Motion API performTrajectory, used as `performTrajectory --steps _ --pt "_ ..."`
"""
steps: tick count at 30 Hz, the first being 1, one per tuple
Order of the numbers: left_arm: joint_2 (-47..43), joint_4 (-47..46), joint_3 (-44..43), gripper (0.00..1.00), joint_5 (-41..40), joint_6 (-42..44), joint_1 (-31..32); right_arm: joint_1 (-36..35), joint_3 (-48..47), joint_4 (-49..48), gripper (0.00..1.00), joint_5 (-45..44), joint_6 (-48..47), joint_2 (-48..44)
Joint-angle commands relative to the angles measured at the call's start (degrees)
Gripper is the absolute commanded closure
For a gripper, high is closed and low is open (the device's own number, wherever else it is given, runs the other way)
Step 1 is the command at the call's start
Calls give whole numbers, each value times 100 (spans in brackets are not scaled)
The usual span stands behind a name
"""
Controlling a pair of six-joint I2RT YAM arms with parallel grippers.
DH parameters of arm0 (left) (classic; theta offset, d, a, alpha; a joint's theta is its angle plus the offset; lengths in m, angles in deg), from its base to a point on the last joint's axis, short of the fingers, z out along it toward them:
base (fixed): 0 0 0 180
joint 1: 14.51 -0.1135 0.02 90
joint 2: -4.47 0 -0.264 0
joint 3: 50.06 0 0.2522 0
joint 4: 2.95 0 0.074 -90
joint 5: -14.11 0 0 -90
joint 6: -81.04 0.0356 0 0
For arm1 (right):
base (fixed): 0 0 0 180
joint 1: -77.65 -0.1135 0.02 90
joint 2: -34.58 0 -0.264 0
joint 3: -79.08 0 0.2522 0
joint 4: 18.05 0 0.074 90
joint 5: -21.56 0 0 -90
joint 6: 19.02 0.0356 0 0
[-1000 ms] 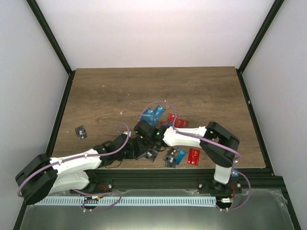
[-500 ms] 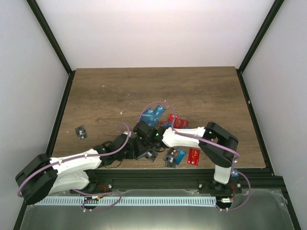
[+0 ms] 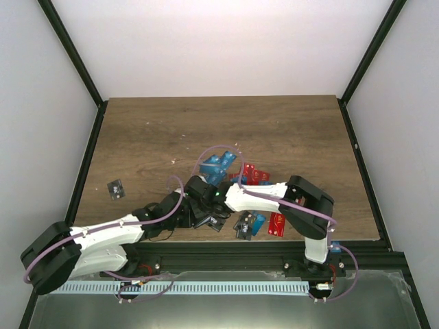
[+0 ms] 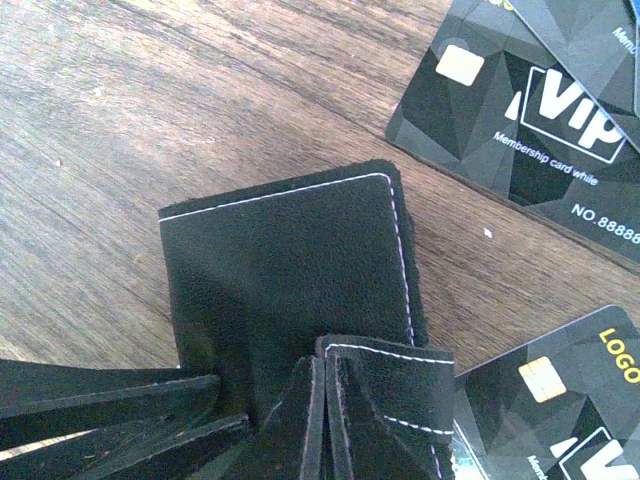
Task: Put the credit cards into the card holder
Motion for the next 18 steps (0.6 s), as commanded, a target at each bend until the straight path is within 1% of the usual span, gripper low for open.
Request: performTrajectory --steps 1,11,16,18 --pt "100 -221 156 84 81 90 -5 -482 237 315 99 627 275 919" --pt "-111 -472 379 84 181 -7 -6 -798 374 182 99 965 887 1712" --pt "-290 -804 719 84 209 -271 -8 -809 442 -49 99 1183 1086 1950" --pt "-358 -957 897 85 241 -390 -3 -815 410 20 99 1206 1142 2069"
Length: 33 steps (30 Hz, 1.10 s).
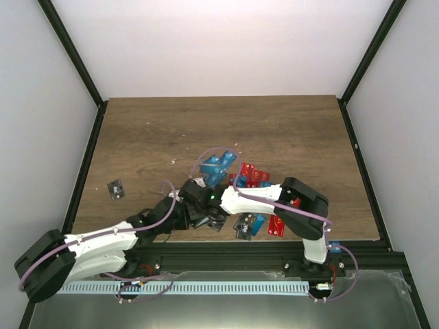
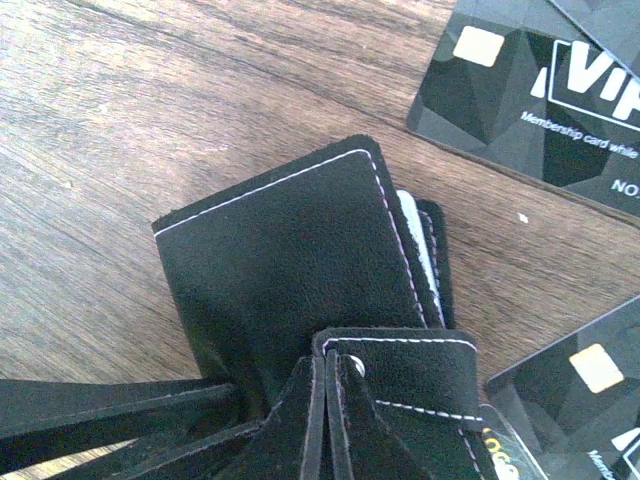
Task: Put the credit cards into the card holder
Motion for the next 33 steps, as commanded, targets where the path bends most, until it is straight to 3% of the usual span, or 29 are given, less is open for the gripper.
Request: performTrajectory --steps 1,7,13,16,19,21,23,28,33 --pt "32 -427 390 85 193 -218 56 -592 547 -6 99 1446 506 1828" --pt "-416 -145 338 82 203 -221 54 -489 581 351 99 1050 485 1388" --pt "-1212 794 -137 69 -212 -68 53 -128 252 384 82 804 17 468" --pt "-1440 1173 -424 57 -519 9 49 134 57 321 66 763 -316 -109" --pt "-1618 1562 -855 38 -949 148 26 467 -111 338 43 646 -678 -683" --pt "-1552 1747 -1184 23 -1316 320 -36 782 -117 305 17 567 -887 -1087" --pt "-1328 1864 -1531 14 -1702 508 -162 1167 -55 245 1 470 -1077 -1496" --pt "-785 2115 -2320 1 -2746 1292 -655 2317 296 20 0 -163 -1372 -2465" --pt "-625 1748 -2510 0 -3558 1766 -1424 3487 744 -310 0 -811 -1552 -2910"
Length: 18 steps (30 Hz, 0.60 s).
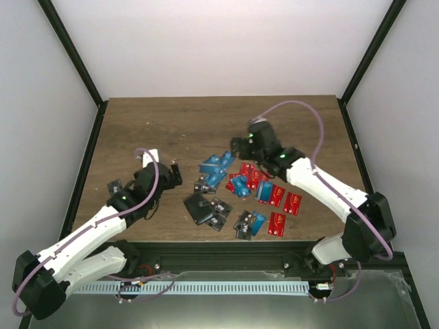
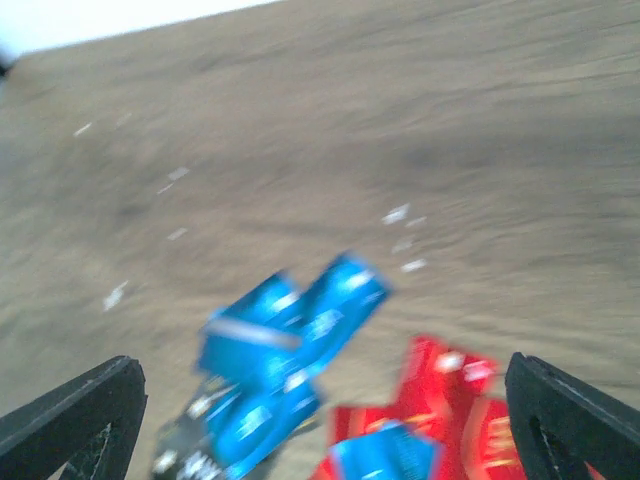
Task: Put the credit cards into the card holder
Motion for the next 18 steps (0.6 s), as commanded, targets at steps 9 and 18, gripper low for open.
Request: performTrajectory --steps 9,18 --pt "264 -2718 1048 0 -1789 1845 -1618 2696 2193 -2040 0 -1077 -660 -794" --pt "381 -5627 2603 0 -1356 2978 -2319 2997 4528 -5949 0 -1143 -2260 -823"
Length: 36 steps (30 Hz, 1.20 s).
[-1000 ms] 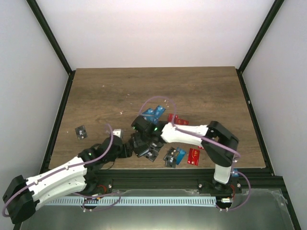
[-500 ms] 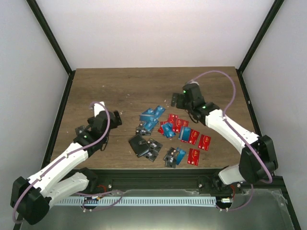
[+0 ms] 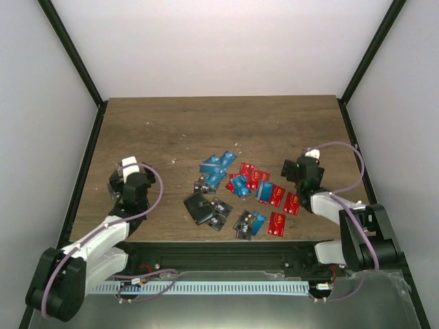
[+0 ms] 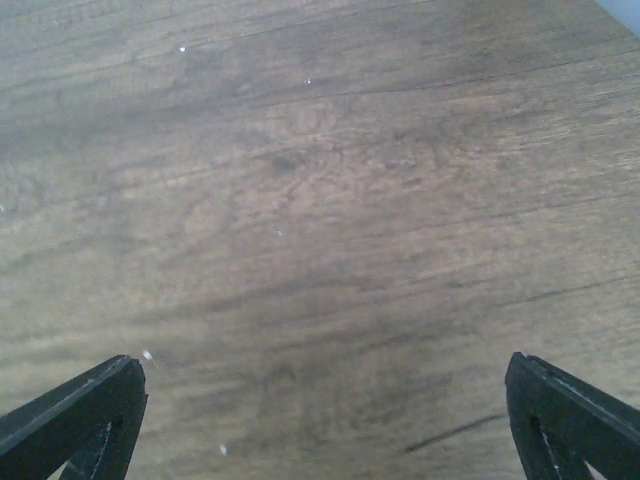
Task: Put the credit cards into the card holder
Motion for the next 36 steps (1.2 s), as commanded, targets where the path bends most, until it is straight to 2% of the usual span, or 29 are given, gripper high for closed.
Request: performTrajectory --steps 1,2,3,4,5,8,10,13,15,20,24,26,29,32,35,36 --pt "188 -2177 679 0 471 431 -565 34 892 -2833 0 -125 -1047 -68" --pt "374 -2535 796 0 761 458 -755 47 1035 -3259 0 -34 -1209 -6" --pt "511 -2469 711 0 892 452 -814 50 995 -3209 0 120 -1281 6" --pt "644 -2428 611 0 976 519 -847 58 1084 -3557 0 230 -1412 41" --pt "790 -2878 649 0 987 610 -873 63 1115 -3679 0 304 -1470 62" --pt "1365 -3445 513 0 1240 766 -1173 131 1273 -4539 0 622 -1809 262" --pt "1739 -3837 404 0 1787 788 -1433 191 1235 -4777 0 858 -1944 418" --pt "2078 -4463 386 0 2464 757 -1763 263 1197 -4744 0 1063 -1961 436" --pt "2170 -4459 321 0 2660 715 -1871 268 1399 -4580 0 1175 -1883 129" --pt "2036 -4819 578 0 2674 694 -1928 273 1939 -4158 0 1187 -1733 -937" --pt "1984 -4754 612 0 2788 650 -1946 274 2134 -4122 0 1086 -1827 -1232" --pt "1599 -4396 709 0 2611 520 -1944 291 2097 -4231 0 1004 -1916 -1094" --pt "1249 -4296 923 0 2081 680 -1960 329 2072 -4999 0 1552 -1894 -596" --pt "1449 -4425 881 0 1823 817 -2016 343 1714 -5531 0 1582 -1999 174" --pt "1940 -4880 702 0 2139 997 -2050 638 1483 -5988 0 2026 -1775 1031" --pt "2065 -4718 489 0 2256 1021 -2052 707 1463 -6393 0 2109 -1739 1386"
